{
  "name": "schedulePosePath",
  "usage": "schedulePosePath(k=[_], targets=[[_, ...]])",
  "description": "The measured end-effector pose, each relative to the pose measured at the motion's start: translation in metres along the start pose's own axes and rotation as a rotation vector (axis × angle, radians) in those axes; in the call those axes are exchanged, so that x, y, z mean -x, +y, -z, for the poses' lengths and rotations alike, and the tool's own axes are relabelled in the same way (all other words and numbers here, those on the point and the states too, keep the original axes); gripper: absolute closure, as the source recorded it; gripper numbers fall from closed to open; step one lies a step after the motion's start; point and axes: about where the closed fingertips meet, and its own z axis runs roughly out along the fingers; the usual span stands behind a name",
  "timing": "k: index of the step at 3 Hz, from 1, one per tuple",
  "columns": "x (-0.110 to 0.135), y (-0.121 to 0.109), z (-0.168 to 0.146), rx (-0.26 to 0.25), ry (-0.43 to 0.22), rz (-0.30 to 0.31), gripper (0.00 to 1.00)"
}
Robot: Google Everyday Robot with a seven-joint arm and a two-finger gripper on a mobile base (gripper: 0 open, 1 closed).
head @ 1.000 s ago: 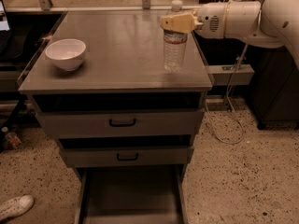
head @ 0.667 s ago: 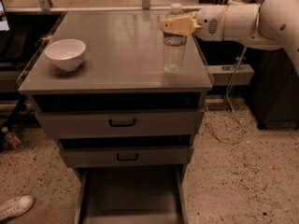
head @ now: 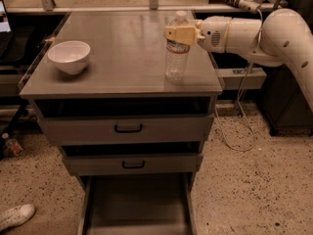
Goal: Pick water bottle from bottom drawer and place on counter
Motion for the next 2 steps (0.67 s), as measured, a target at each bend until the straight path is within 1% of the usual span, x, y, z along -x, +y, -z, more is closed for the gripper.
schedulePosePath(k=[1, 2], targets=[[-0.008, -0.0174, -0.0074, 0.019, -0.027, 0.008, 1.0], [-0.0042, -0.0168, -0.0071, 0.019, -0.027, 0.008, 1.0]])
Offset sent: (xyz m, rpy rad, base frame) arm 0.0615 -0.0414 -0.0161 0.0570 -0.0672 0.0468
